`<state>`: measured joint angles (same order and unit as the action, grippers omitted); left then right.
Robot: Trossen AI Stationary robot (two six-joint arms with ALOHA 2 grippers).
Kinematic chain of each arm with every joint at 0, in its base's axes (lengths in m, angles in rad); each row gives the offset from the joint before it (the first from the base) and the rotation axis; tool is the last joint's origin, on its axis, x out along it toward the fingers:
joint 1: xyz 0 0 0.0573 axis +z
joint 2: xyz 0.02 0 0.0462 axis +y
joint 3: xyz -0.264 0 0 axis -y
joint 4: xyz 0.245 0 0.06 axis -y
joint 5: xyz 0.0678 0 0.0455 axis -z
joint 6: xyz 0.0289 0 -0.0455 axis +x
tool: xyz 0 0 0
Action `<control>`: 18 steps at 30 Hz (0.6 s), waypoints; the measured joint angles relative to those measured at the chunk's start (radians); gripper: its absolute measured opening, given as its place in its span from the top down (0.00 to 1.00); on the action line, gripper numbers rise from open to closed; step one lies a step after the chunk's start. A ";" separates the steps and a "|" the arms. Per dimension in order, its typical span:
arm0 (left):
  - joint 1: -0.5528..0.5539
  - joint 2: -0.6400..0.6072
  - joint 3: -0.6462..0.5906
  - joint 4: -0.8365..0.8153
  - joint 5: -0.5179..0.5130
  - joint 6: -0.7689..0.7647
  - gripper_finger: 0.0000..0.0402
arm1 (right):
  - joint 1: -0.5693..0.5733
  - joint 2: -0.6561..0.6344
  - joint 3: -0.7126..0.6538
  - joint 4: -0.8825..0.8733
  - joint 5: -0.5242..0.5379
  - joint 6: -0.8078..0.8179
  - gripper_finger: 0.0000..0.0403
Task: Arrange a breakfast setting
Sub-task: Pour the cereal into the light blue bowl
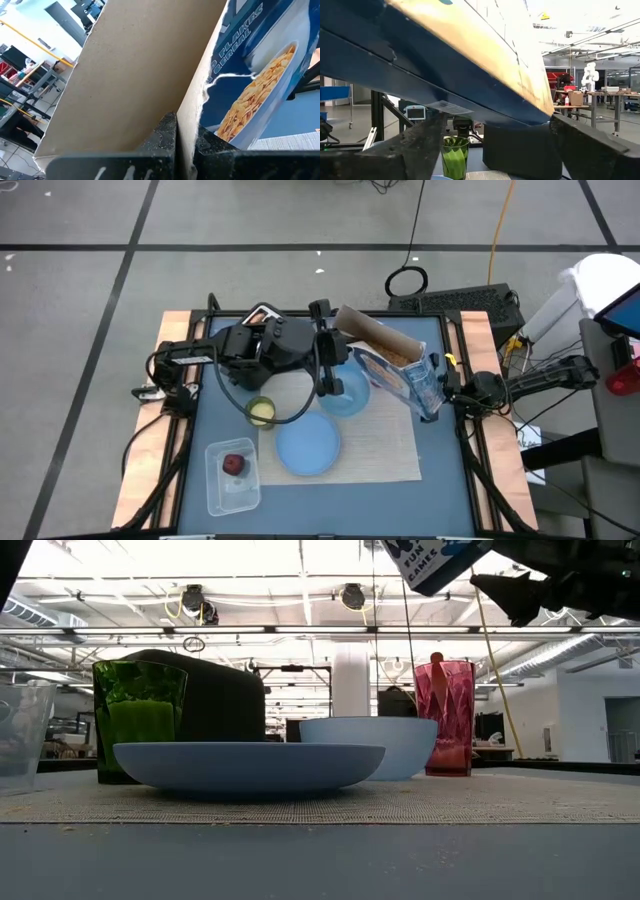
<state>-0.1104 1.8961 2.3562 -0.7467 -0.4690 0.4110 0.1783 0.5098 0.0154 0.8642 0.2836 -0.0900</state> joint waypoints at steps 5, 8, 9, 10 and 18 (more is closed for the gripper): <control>0.000 0.000 0.000 0.000 0.000 0.000 0.99 | 0.000 0.000 0.000 0.000 0.000 0.001 0.02; 0.000 0.000 0.000 0.000 0.000 0.000 0.99 | 0.000 0.000 0.000 0.000 0.004 0.047 0.03; 0.000 0.000 0.000 0.000 0.000 -0.002 0.99 | 0.000 0.000 0.000 0.000 0.004 0.074 0.03; 0.000 0.000 0.000 0.000 0.000 -0.004 0.99 | 0.000 0.000 0.000 -0.001 0.003 0.098 0.03; 0.000 0.000 0.000 0.000 -0.001 -0.025 0.99 | 0.000 0.000 0.000 -0.002 0.003 0.150 0.03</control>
<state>-0.1104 1.8961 2.3562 -0.7467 -0.4698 0.3859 0.1787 0.5098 0.0154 0.8627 0.2863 0.0597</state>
